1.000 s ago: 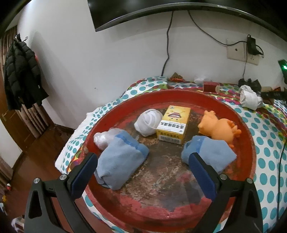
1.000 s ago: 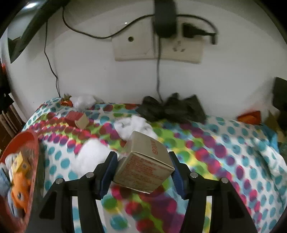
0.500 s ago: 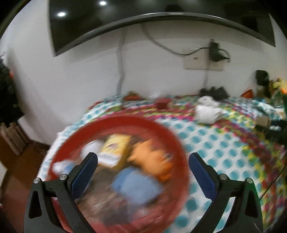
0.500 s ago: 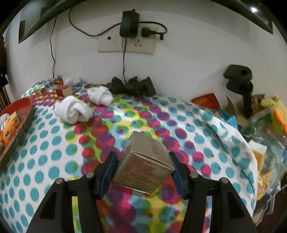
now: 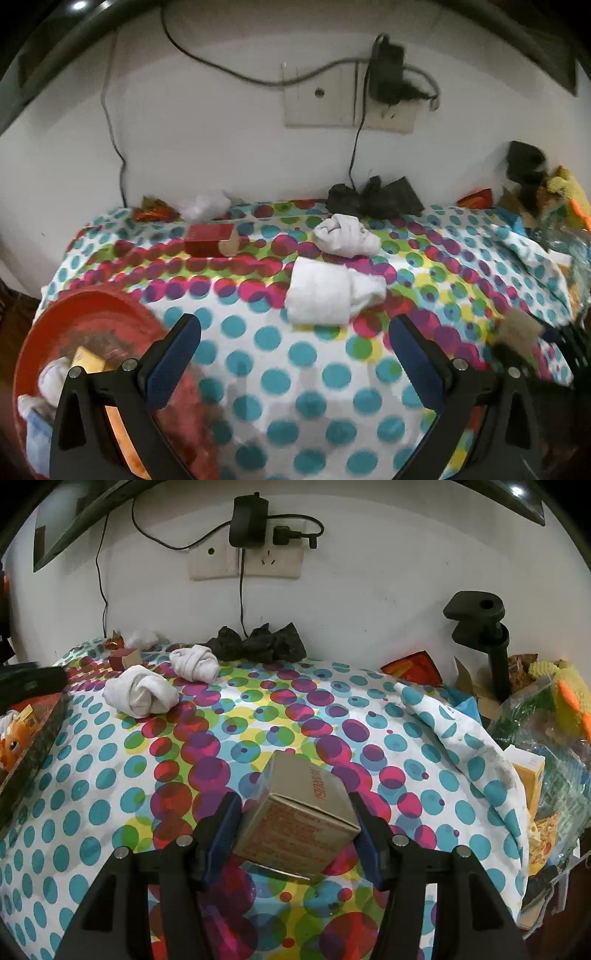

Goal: Organize objects
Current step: 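Grasp the tan MARUBI box with the right gripper, then grasp the white rolled sock with the left gripper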

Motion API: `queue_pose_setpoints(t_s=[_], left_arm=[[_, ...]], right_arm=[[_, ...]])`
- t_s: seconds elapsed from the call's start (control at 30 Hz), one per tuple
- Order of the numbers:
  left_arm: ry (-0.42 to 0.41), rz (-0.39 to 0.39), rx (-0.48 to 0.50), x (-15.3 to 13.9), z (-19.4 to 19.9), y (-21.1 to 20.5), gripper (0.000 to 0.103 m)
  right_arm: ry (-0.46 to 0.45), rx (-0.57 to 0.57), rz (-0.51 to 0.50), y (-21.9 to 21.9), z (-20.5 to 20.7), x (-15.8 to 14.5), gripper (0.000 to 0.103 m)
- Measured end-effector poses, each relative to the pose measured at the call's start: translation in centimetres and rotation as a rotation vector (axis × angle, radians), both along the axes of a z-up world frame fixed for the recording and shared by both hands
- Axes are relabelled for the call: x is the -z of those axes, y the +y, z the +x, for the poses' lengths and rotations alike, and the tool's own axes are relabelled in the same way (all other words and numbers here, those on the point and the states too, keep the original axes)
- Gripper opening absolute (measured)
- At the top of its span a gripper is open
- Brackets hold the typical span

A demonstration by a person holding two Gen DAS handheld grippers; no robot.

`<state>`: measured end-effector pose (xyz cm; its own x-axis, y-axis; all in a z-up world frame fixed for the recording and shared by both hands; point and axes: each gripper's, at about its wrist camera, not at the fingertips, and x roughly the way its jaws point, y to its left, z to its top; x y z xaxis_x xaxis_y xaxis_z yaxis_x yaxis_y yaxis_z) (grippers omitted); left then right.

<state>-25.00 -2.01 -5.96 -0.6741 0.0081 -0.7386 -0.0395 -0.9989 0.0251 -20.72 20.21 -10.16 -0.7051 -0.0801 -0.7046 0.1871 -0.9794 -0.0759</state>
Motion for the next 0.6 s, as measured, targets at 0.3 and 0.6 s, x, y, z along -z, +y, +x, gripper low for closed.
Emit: queue_pose_setpoints(t_s=[0.3, 0.6], left_arm=[[-0.117, 0.076, -0.033, 3.6, -6.2, 1.2, 0.101], [-0.145, 0.153, -0.034, 5.6, -7.1, 2.0, 0.069]], right_arm=[[-0.043, 0.011, -0.010, 0.2, -0.5, 0.6, 0.056], [-0.053, 0.040, -0.059, 1.2, -0.6, 0.7, 0.047]])
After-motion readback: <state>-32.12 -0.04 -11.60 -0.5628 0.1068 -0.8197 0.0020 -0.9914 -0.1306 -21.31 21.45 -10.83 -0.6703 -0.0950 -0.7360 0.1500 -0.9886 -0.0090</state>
